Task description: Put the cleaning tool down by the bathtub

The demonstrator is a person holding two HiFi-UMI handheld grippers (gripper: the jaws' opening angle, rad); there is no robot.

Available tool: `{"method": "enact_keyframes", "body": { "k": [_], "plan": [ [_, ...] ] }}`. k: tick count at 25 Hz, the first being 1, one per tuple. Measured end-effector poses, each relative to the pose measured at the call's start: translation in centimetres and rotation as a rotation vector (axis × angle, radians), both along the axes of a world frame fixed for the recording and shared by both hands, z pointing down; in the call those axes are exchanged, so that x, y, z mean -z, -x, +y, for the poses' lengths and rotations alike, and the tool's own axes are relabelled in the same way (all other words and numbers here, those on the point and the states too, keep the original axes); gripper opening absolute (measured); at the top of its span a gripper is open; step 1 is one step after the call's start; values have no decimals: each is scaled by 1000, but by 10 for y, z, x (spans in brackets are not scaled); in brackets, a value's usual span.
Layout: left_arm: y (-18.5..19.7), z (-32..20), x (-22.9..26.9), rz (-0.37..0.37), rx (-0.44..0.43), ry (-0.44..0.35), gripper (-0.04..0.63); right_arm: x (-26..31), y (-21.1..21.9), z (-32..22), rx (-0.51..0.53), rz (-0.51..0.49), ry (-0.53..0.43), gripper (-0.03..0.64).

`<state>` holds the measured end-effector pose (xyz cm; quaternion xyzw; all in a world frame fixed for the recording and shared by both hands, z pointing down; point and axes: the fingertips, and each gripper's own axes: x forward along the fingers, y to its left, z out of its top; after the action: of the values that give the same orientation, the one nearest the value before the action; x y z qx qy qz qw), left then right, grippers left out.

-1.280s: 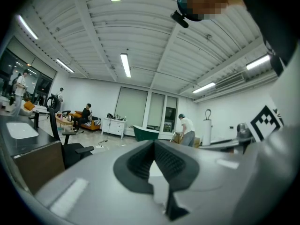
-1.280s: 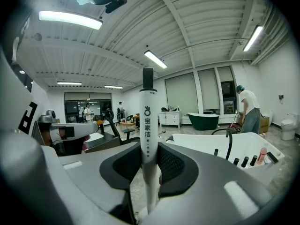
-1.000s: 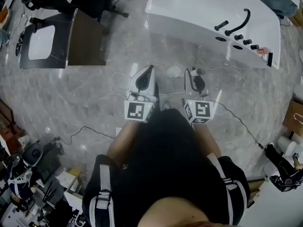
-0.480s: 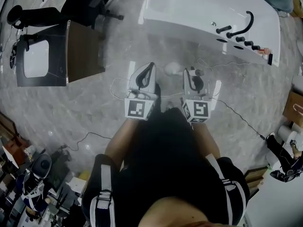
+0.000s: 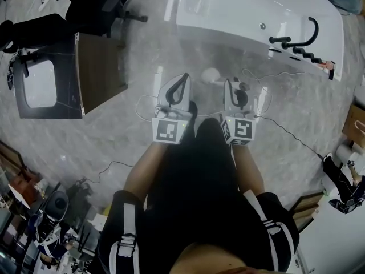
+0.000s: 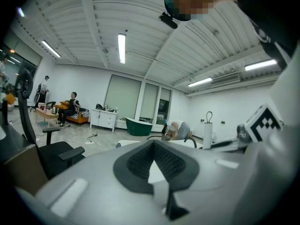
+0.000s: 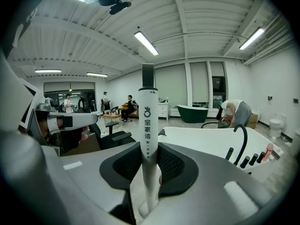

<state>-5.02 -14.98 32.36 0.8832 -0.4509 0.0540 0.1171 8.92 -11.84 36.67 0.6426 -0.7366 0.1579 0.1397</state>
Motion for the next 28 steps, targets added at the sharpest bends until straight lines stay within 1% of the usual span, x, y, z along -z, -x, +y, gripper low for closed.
{"method": "enact_keyframes", "body": {
  "k": [6, 12, 17, 21, 23, 28],
  "plan": [
    [7, -33, -27, 10, 11, 2, 6, -33, 6, -31, -21, 12, 10, 95],
    [2, -27, -63, 11, -13, 28, 6, -71, 5, -38, -41, 12, 20, 95],
    [0, -40, -104, 16, -30, 37, 6, -124, 5, -58, -47, 20, 49, 95],
    [2, -51, -132, 32, -9, 32, 6, -166, 2, -69, -51, 35, 65, 95],
    [4, -50, -148, 27, -7, 37, 6, -187, 1, -70, -53, 41, 75, 95],
    [6, -52, -188, 21, -34, 43, 6, -243, -4, -76, -72, 51, 112, 95]
  ]
}}
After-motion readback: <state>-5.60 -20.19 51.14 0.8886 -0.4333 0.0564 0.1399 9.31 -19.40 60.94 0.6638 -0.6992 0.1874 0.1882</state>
